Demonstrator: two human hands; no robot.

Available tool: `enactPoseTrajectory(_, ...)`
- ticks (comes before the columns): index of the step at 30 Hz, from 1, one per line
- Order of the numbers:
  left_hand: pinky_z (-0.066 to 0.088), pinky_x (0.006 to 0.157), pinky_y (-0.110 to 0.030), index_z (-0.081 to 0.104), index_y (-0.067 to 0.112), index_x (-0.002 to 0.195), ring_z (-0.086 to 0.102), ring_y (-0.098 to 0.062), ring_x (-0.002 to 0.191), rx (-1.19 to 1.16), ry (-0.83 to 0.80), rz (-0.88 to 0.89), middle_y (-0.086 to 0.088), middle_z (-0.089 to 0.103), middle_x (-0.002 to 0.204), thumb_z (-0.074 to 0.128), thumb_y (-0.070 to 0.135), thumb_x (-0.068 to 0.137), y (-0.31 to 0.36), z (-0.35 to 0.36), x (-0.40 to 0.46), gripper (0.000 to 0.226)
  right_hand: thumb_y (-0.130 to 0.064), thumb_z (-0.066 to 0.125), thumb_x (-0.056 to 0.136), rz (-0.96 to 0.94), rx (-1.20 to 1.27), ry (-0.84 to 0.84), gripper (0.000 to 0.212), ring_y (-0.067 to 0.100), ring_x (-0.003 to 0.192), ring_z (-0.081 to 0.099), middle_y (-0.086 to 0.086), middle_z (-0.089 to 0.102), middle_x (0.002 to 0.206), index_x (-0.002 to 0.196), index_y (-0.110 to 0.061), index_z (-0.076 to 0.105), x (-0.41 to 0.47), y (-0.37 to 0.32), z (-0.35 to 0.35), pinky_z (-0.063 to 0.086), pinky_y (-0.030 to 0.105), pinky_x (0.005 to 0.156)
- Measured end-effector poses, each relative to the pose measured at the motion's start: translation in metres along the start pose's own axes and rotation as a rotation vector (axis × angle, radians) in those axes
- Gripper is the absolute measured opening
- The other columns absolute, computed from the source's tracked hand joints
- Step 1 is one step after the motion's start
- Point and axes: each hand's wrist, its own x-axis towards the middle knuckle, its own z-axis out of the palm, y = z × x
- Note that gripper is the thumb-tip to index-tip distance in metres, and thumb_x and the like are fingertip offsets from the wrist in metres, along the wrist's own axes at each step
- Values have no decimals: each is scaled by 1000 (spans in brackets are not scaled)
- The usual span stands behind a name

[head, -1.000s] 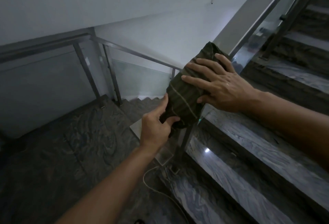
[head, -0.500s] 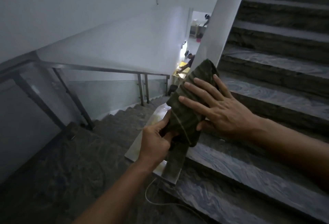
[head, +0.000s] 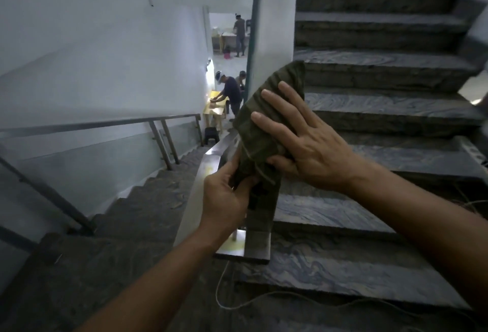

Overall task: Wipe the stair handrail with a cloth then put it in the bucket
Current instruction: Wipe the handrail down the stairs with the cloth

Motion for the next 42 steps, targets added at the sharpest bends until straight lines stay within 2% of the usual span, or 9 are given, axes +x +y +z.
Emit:
enactPoseTrajectory(3, 58, 86, -42, 58, 12, 129, 67, -16, 104, 14, -98, 72, -3, 71, 111, 63, 5, 88, -20, -8, 3, 42, -49, 45, 94, 82, -43, 12, 66, 37, 147, 2, 20, 17, 157, 148, -16, 25, -6, -16, 6, 15, 49, 119)
enactPoseTrajectory(8, 56, 86, -21, 50, 10, 137, 67, -10, 97, 81, -168, 286, -6, 71, 110, 62, -1, 86, -37, -25, 6, 54, -38, 52, 93, 267, -66, 51, 68, 33, 148, -5, 14, 6, 159, 149, -20, 18, -16, -49, 12, 23, 55, 112)
enactPoseTrajectory(14, 52, 84, -12, 44, 15, 141, 67, -20, 97, 69, -252, 245, -15, 70, 110, 56, 0, 89, -32, -26, 4, 55, -15, 56, 89, 574, 29, 198, 72, 34, 148, 2, 13, 0, 161, 151, -15, 20, -13, -95, 23, 43, 59, 101)
enactPoseTrajectory(18, 54, 89, -27, 41, 16, 143, 66, -21, 104, 55, -237, 252, -15, 67, 119, 53, 3, 92, -34, -24, 0, 55, -6, 57, 87, 695, 46, 279, 76, 30, 139, 31, 14, -1, 161, 151, -15, 19, -9, -117, 27, 53, 43, 94)
enactPoseTrajectory(22, 47, 94, -14, 36, 12, 146, 62, -14, 107, 18, -263, 276, -14, 64, 122, 51, 2, 93, -36, -26, -8, 55, 2, 52, 84, 816, 227, 347, 75, 4, 138, 14, 9, 0, 162, 150, -21, 25, -2, -131, 23, 37, 27, 108)
enactPoseTrajectory(26, 49, 101, -32, 28, 13, 149, 55, -22, 125, -27, -301, 259, -17, 52, 139, 50, 2, 93, -44, -25, -16, 61, -14, 45, 87, 983, 558, 467, 56, 5, 142, 18, -7, 13, 161, 141, -30, 44, 7, -139, 11, 34, 38, 114)
enactPoseTrajectory(29, 45, 106, -42, 17, 20, 151, 43, -24, 136, -10, -340, 240, -15, 42, 148, 49, 2, 93, -51, -23, -23, 69, -28, 54, 94, 1009, 476, 522, 43, 4, 137, 27, -2, 25, 158, 136, -26, 50, 13, -138, 11, 38, 39, 111)
enactPoseTrajectory(35, 21, 120, -45, 12, 8, 151, 8, -20, 149, 49, -334, 284, -10, 13, 161, 55, 9, 91, -52, -18, -46, 74, -13, 69, 83, 927, 172, 455, 48, 28, 132, 45, 13, 42, 147, 130, -17, 56, 9, -126, 8, 44, 46, 106)
enactPoseTrajectory(42, 37, 112, -46, 26, 7, 147, 33, -26, 142, -44, -177, 303, -16, 38, 151, 54, 9, 93, -49, -8, -25, 61, -4, 66, 84, 745, 0, 280, 47, 32, 134, 43, 18, 49, 141, 130, -4, 54, 8, -112, -2, 43, 49, 106)
